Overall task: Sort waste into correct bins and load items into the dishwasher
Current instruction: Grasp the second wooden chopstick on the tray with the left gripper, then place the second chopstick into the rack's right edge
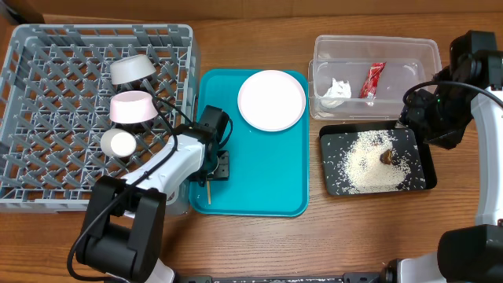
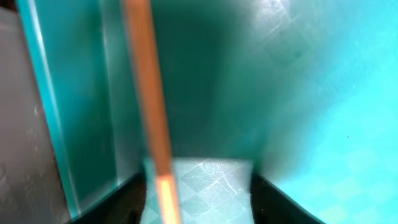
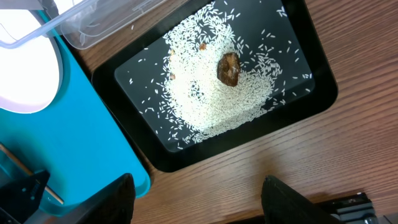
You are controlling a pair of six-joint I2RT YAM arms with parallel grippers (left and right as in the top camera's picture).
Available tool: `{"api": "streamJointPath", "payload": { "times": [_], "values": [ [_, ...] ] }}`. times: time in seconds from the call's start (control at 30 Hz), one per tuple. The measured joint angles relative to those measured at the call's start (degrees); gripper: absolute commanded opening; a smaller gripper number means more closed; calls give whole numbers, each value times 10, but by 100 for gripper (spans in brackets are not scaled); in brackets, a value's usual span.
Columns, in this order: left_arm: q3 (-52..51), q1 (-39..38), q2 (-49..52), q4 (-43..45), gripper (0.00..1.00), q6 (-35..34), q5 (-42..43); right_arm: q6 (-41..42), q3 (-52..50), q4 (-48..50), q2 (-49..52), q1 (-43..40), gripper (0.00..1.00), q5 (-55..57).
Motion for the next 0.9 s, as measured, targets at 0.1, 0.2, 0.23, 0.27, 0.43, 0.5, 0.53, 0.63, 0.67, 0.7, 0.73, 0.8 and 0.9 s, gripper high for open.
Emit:
{"api": "streamJointPath", "payload": {
  "times": [0.1,0.2,0.23,0.27,0.43,0.5,0.53,0.63,0.67,0.7,0.73,0.8,0.9],
  "values": [
    [-6,0,-4,5,11,-1,1,0,0,-1,0,0,67,0],
    [-7,0,-5,5,4,-2,2,0,0,-2,0,0,67,0],
    [-7,0,-6,5,4,-5,1,0,0,-2,0,0,67,0],
    [-7,0,-6,5,4,-5,2,0,0,-2,0,0,67,0],
    [14,0,-6,-32,4,-5,2,0,0,-2,0,0,67,0],
    [42,0,-6,-58,4,-5,2,0,0,-3,0,0,67,0],
    [65,0,-6,-73,4,-5,2,0,0,-3,0,0,67,0],
    [132,3,-10,-112,4,2,0,0,0,-3,0,0,67,0],
    [155,6,-13,-124,4,4,-1,0,0,-3,0,0,67,0],
    [179,12,-18,-138,4,10,-3,0,0,-3,0,0,67,0],
    [200,19,-23,-151,4,19,-3,0,0,-3,0,0,67,0],
    [237,39,-30,-166,4,37,-5,0,0,-3,0,0,67,0],
    [272,79,-37,-168,4,72,-5,0,0,-3,0,0,67,0]
  ]
}}
